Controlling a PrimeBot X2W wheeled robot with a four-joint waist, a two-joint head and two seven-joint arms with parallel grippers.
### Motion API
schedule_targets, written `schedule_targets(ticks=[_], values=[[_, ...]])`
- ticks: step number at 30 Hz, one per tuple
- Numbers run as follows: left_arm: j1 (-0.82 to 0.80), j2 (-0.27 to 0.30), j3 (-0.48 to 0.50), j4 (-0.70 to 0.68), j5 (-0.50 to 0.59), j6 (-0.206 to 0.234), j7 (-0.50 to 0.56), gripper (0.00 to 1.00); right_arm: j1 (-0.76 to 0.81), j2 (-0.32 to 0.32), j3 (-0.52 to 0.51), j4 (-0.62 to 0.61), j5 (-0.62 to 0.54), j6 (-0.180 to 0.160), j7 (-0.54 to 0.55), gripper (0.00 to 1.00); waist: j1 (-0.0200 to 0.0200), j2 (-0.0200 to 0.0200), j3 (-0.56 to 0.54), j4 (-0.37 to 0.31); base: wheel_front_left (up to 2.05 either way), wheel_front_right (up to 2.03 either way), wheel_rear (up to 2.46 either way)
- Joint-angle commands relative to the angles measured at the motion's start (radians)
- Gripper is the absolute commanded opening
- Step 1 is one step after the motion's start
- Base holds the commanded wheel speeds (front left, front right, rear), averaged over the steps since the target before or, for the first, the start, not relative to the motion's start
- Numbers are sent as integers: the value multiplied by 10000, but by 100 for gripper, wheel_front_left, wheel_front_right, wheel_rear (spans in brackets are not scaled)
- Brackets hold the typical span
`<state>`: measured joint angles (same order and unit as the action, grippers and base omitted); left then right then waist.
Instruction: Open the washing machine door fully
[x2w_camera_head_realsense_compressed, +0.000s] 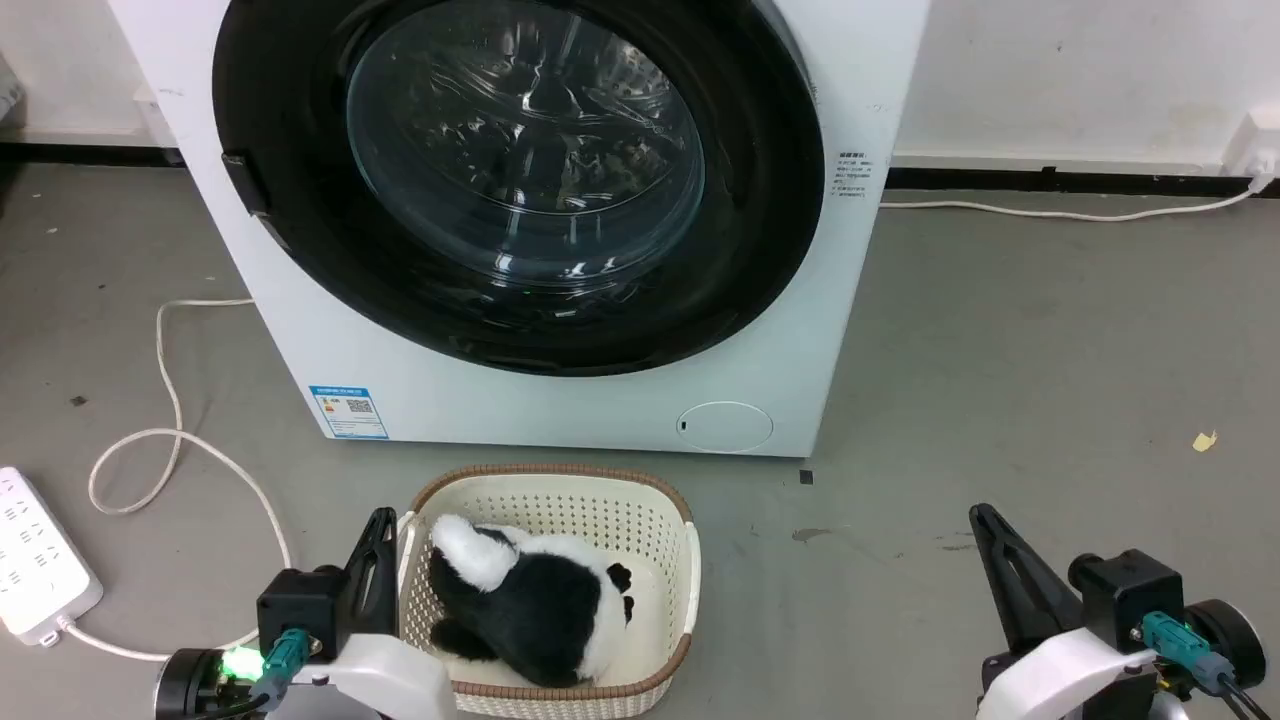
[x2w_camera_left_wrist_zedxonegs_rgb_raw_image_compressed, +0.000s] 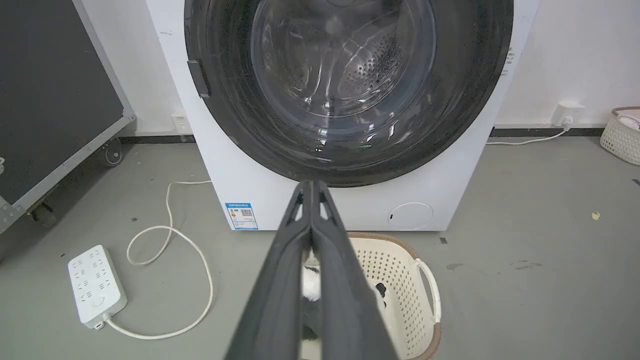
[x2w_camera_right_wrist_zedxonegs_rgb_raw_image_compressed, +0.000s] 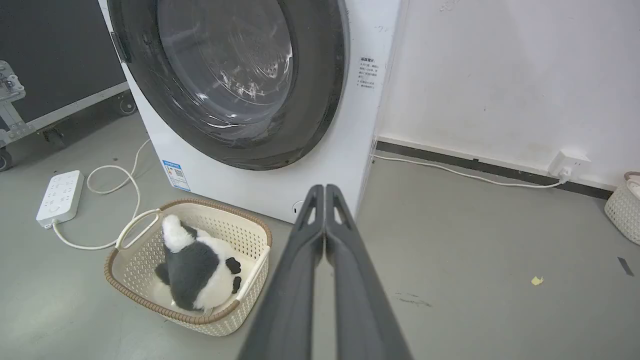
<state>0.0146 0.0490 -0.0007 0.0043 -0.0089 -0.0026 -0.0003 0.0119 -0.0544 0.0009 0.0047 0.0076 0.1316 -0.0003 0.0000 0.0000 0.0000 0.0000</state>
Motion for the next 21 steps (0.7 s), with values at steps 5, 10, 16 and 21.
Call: schedule_targets(ticks=[5, 10, 16, 21], values=[[-146, 12, 7, -43, 89, 26, 3, 0, -119, 42, -9, -47, -76, -9, 3, 0, 0, 0, 0, 0, 0, 0, 0], [-146, 12, 7, -43, 89, 26, 3, 0, -119, 42, -9, -47, -76, -9, 3, 0, 0, 0, 0, 0, 0, 0, 0], [-146, 12, 7, -43, 89, 26, 3, 0, -119, 42, -9, -47, -76, -9, 3, 0, 0, 0, 0, 0, 0, 0, 0], [-146, 12, 7, -43, 89, 26, 3, 0, -119, 42, -9, -47, -76, -9, 3, 0, 0, 0, 0, 0, 0, 0, 0]])
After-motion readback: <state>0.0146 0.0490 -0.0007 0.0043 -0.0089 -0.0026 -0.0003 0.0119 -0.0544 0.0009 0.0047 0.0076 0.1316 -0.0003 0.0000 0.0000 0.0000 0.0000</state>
